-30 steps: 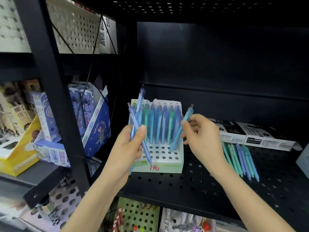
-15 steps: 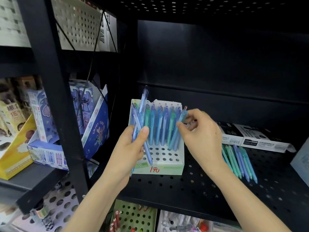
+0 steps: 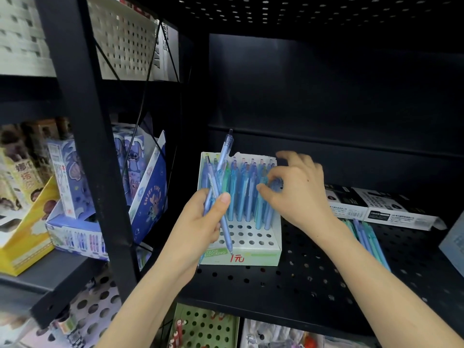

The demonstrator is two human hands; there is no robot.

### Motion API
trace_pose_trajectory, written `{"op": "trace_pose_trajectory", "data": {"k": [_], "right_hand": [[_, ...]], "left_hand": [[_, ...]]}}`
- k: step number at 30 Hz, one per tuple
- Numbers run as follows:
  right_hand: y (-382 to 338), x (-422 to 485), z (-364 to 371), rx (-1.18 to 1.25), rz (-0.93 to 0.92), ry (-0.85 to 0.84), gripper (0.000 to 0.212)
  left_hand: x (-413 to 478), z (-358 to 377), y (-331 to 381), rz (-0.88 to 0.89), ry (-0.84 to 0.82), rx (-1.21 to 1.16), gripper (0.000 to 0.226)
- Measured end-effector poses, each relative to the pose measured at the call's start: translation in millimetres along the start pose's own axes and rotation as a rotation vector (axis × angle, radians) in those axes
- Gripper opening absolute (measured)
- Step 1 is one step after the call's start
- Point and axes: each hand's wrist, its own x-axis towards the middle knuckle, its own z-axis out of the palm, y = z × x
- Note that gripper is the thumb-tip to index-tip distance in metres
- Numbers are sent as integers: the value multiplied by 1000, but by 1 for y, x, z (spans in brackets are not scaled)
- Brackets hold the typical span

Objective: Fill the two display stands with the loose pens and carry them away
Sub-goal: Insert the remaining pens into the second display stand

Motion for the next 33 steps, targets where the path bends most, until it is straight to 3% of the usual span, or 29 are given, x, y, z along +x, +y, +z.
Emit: {"op": "trace_pose_trajectory", "data": {"k": [4, 9, 13, 17, 19, 22, 28, 31, 33], "right_hand": [[0, 3, -1, -35, 42, -40, 24], [0, 0, 6, 137, 71, 173, 18], [3, 3, 5, 146, 97, 128, 15], [-9, -11, -7, 255, 39, 250, 29], [-23, -24, -18, 415, -19, 183, 35], [-34, -36, -24, 475, -27, 41, 24], [-28, -41, -22, 508, 44, 30, 23], [-18, -40, -26, 698, 139, 114, 18], [-6, -36, -32, 875, 227, 171, 13]], "left_hand": [[-1, 3, 2, 6, -1, 33, 25], [-1, 7, 5, 10, -18, 31, 28], [-2, 10, 7, 9, -21, 52, 27], [-3, 14, 7, 33, -20, 103, 24], [-4, 17, 6, 84, -12, 186, 19], [-7, 24, 7, 135, 20, 310, 5], [-9, 28, 3, 212, 49, 481, 31], [-13, 30, 3, 282, 54, 513, 22], [-15, 28, 4, 285, 58, 493, 28]]}}
